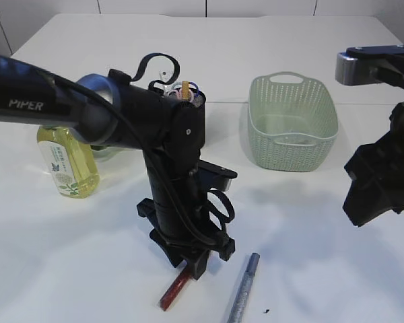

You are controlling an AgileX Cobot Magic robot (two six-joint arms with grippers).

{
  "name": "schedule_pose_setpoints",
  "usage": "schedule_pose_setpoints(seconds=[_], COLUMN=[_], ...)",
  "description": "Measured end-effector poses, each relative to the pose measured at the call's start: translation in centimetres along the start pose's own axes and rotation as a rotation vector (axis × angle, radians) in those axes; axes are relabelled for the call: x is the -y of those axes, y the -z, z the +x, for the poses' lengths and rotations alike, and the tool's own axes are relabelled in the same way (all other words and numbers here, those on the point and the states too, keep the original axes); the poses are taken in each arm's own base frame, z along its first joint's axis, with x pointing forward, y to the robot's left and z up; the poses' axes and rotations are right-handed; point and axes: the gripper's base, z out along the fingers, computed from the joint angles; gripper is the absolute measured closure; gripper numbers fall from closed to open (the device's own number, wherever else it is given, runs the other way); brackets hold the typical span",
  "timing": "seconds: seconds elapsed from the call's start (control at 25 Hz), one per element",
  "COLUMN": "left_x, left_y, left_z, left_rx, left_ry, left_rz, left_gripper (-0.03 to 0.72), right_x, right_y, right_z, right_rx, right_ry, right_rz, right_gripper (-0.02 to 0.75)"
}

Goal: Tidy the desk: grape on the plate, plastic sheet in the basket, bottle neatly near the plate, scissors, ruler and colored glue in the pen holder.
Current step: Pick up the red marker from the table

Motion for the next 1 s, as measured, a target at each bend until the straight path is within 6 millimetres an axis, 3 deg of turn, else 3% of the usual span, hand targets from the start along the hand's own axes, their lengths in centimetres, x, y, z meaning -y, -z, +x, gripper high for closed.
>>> schedule_pose_setpoints(seconds=[1.0], left_x=[-0.09], left_y=[-0.63], left_z=[-0.11], left_rx=[-0.004], left_ry=[0.002], left_rz=[-0.002], left_gripper=[0.429], right_x=[0.02], right_y=[0.0], right_z=[0.0], right_rx=[0.0], right_ry=[0.001], right_rz=[0.002], right_gripper=[0.289])
